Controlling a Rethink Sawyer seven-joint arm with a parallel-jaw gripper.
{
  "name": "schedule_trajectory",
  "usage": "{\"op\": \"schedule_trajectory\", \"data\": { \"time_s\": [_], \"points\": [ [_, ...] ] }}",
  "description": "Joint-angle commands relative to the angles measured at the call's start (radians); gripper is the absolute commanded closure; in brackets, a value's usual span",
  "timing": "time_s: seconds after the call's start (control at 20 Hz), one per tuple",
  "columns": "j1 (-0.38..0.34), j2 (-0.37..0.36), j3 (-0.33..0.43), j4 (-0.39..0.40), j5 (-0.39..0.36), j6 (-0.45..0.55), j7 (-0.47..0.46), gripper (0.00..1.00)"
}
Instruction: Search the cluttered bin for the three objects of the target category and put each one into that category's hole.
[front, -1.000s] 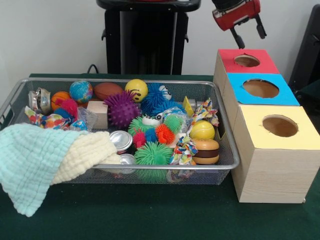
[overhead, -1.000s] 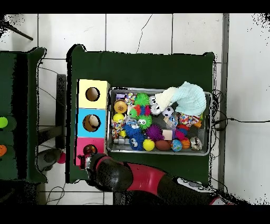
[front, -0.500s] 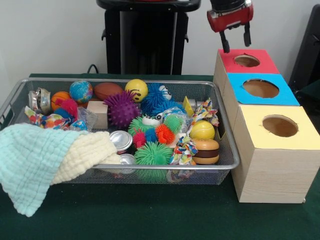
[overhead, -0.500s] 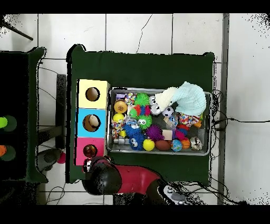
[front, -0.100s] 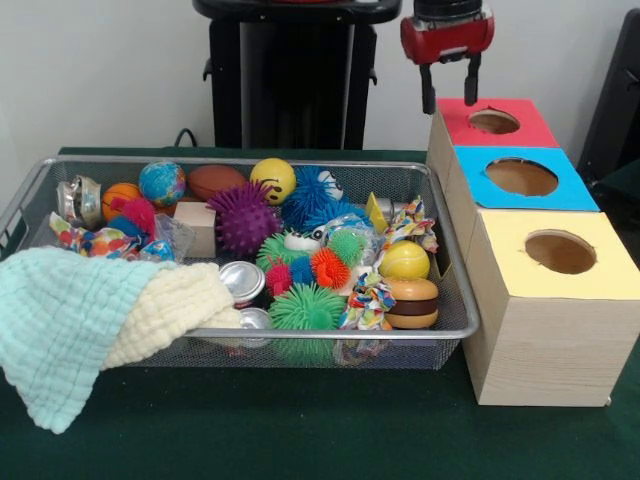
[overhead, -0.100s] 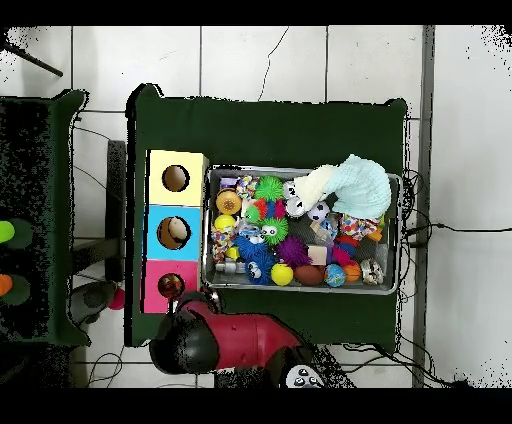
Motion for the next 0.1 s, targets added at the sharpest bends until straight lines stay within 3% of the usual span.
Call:
{"op": "schedule_trajectory", "data": {
  "time_s": [0.05, 0.1],
  "points": [
    [0.005, -0.01, -0.106, -0.21, -0.14, 0.07, -0.011, 1.0],
    [0.01, -0.006, -0.112, -0.212, -0.148, 0.086, -0.019, 1.0]
  ]
}}
